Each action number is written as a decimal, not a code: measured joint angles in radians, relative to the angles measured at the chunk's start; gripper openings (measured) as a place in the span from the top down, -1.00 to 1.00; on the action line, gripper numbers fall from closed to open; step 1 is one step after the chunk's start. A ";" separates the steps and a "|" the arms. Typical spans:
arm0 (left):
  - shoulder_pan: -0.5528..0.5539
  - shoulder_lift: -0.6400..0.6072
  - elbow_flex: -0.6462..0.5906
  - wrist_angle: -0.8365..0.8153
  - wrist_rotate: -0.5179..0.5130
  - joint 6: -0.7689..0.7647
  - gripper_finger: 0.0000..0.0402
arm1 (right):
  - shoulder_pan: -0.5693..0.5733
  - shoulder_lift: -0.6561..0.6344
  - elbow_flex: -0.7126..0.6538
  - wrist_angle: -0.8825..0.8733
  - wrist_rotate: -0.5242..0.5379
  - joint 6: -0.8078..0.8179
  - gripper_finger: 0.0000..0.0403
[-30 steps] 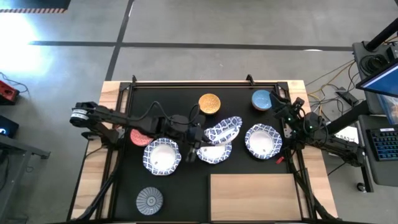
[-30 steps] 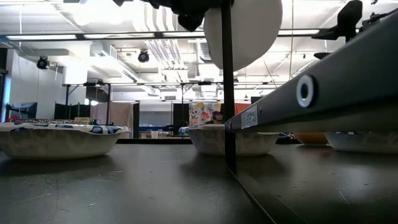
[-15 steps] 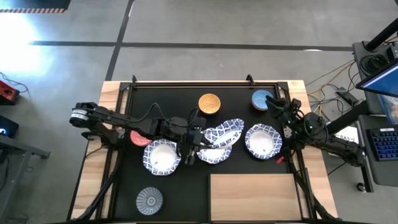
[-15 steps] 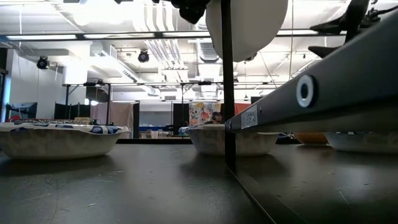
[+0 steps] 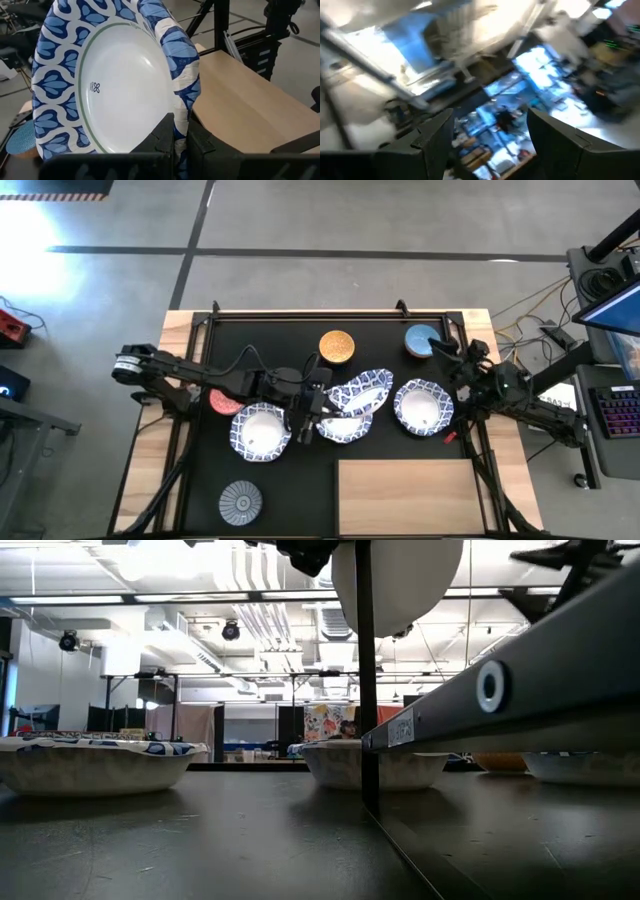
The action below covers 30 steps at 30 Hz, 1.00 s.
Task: Place and stack bowls onto a shelf
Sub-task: Put the top left white patterned bowl on the shelf
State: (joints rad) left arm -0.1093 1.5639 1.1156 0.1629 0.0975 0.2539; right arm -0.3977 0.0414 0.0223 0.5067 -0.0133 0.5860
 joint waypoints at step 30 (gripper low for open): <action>0.080 0.149 0.067 0.031 0.340 -0.072 1.00 | 0.037 0.424 0.740 -1.039 -0.398 -0.485 -0.15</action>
State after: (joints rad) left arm -0.0292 1.7128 1.1824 0.1934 0.4377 0.1824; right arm -0.3611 0.4654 0.7620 -0.5327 -0.4113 0.1009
